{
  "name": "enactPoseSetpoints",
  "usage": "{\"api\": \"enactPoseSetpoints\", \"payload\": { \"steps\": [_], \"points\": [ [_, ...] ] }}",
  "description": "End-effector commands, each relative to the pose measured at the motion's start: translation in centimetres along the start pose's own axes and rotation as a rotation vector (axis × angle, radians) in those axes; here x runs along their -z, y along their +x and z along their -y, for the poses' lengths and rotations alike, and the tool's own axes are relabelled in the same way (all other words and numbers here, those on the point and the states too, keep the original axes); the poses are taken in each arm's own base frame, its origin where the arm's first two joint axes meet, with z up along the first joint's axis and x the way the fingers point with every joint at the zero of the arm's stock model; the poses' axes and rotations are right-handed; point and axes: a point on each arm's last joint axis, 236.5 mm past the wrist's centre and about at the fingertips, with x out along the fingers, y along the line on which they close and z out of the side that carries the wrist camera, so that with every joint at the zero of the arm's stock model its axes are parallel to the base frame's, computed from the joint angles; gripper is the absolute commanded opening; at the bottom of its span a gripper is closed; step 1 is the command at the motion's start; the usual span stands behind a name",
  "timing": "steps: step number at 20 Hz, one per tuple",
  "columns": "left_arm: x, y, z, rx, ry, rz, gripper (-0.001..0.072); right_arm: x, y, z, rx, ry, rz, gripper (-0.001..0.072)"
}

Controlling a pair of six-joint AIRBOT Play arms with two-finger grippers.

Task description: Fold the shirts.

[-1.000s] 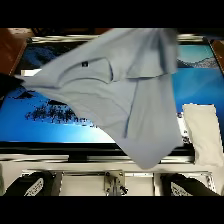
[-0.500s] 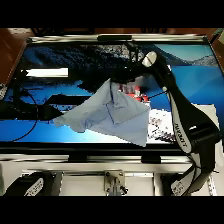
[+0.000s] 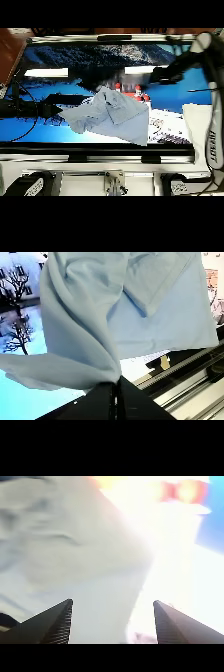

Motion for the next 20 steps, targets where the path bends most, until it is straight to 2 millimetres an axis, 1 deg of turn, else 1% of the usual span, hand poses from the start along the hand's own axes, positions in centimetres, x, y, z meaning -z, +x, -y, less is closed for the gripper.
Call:
{"api": "enactPoseSetpoints", "payload": {
  "steps": [1,2,3,5,6,7,9,11,13,14,16,17,18,20],
  "points": [
    [0.0,-0.2,-0.6,-0.028,0.022,-0.004,0.0031,9.8,-3.3,7.4,0.113,0.247,-0.148,0.0610],
    [0.0,-0.2,-0.6,-0.028,0.022,-0.003,0.0032,12.1,-1.6,7.5,0.079,0.293,-0.167,0.0610],
    [0.0,-0.2,-0.6,-0.028,0.022,-0.003,0.0031,14.9,0.8,7.5,0.042,0.343,-0.203,0.0610],
    [-0.1,-0.2,-0.6,-0.028,0.021,0.000,0.0031,20.0,5.5,5.7,-0.073,0.427,-0.308,0.0610],
    [-0.1,-0.2,-0.6,-0.028,0.021,0.000,0.0031,21.9,7.7,4.5,-0.139,0.460,-0.349,0.0610],
    [-0.1,-0.2,-0.6,-0.028,0.021,0.001,0.0031,22.7,9.6,3.7,-0.188,0.486,-0.353,0.0610],
    [-0.1,-0.2,-0.4,-0.021,0.019,0.003,0.0031,23.1,12.4,3.2,-0.224,0.548,-0.319,0.0610],
    [-0.2,-0.2,-0.2,-0.011,0.015,0.007,0.0031,23.3,13.8,3.2,-0.237,0.587,-0.314,0.0610],
    [-0.3,-0.2,-0.2,-0.013,0.012,0.011,0.0031,23.3,14.6,3.4,-0.238,0.604,-0.326,0.0610],
    [-0.5,-0.2,-0.2,-0.014,0.012,0.017,0.0031,22.8,14.9,3.1,-0.259,0.624,-0.314,0.0610],
    [-0.9,-0.2,-0.4,-0.020,0.012,0.033,0.0031,21.0,15.3,1.9,-0.344,0.644,-0.267,0.0610],
    [-0.9,-0.2,-0.4,-0.021,0.012,0.035,0.0032,20.5,15.5,1.7,-0.362,0.655,-0.256,0.0610],
    [-0.9,-0.2,-0.4,-0.021,0.012,0.035,0.0031,20.6,15.7,1.6,-0.365,0.659,-0.263,0.0610],
    [-0.9,-0.2,-0.4,-0.021,0.012,0.035,0.0031,21.5,16.2,1.0,-0.326,0.592,-0.301,0.0610]
  ]
}}
